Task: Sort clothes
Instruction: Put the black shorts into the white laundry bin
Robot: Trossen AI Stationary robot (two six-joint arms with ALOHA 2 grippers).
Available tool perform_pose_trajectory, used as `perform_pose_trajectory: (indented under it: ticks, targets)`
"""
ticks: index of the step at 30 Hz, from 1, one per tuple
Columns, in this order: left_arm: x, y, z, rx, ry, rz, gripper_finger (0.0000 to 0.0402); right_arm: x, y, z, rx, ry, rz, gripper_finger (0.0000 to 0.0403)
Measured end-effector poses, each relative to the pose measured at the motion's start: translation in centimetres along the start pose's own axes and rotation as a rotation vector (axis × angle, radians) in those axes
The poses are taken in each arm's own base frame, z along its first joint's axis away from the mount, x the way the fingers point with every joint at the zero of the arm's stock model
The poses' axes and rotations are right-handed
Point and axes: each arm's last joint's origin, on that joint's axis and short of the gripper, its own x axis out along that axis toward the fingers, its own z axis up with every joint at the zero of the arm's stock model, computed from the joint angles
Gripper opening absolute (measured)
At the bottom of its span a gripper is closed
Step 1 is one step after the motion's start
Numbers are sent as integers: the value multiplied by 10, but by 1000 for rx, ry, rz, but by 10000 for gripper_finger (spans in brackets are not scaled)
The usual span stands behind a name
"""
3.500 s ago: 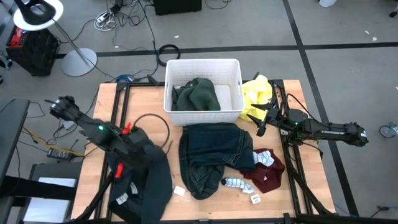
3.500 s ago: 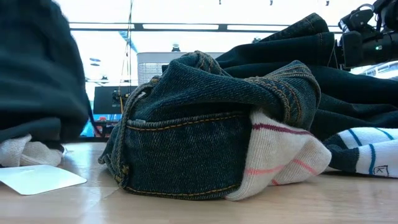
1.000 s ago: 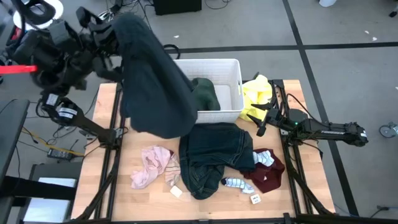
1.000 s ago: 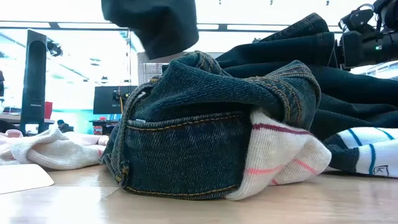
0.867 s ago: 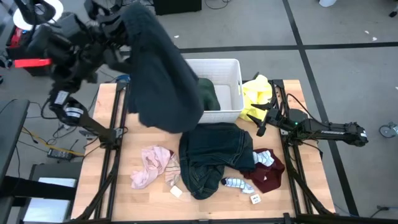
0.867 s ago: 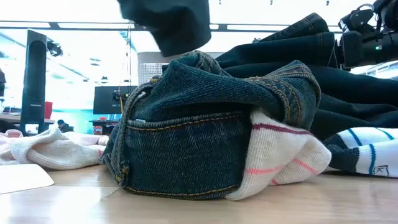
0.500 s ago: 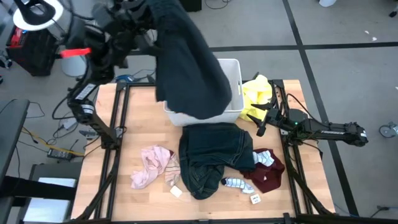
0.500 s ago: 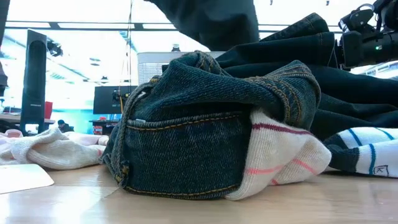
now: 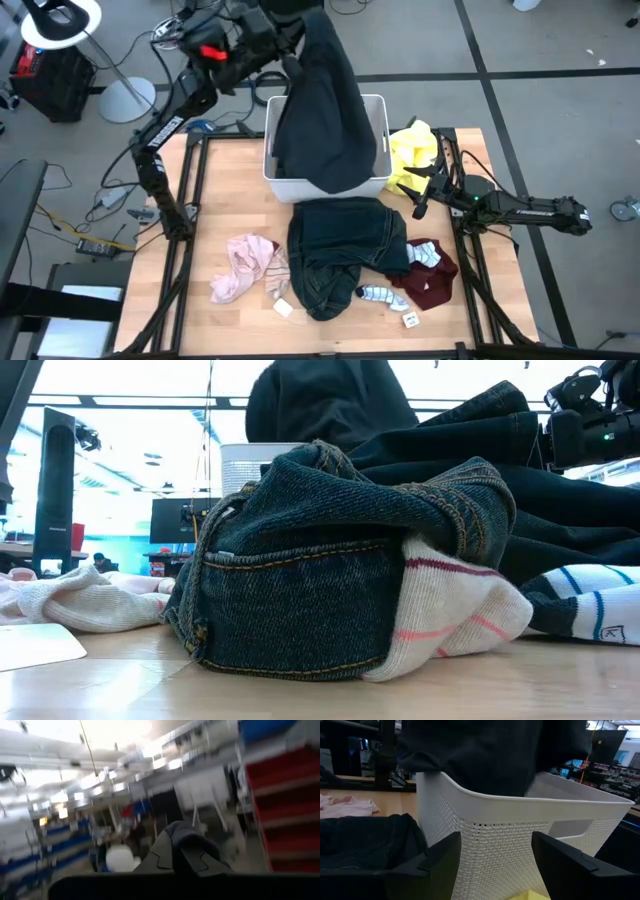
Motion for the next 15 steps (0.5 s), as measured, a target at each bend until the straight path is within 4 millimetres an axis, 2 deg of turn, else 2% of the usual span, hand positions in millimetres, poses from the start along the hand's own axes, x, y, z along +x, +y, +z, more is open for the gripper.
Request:
perform_pose_trajectory:
  ticks: [7,12,15]
  targets:
    - [3,-5,-47,-14,347,-108,0,0,0,0,0,0,0,245]
    - [4,-17,-80,-70,493,-277,0,0,0,0,0,-1,0,245]
    - [4,-25,-104,-89,589,-320,0,0,0,0,0,0,0,245]
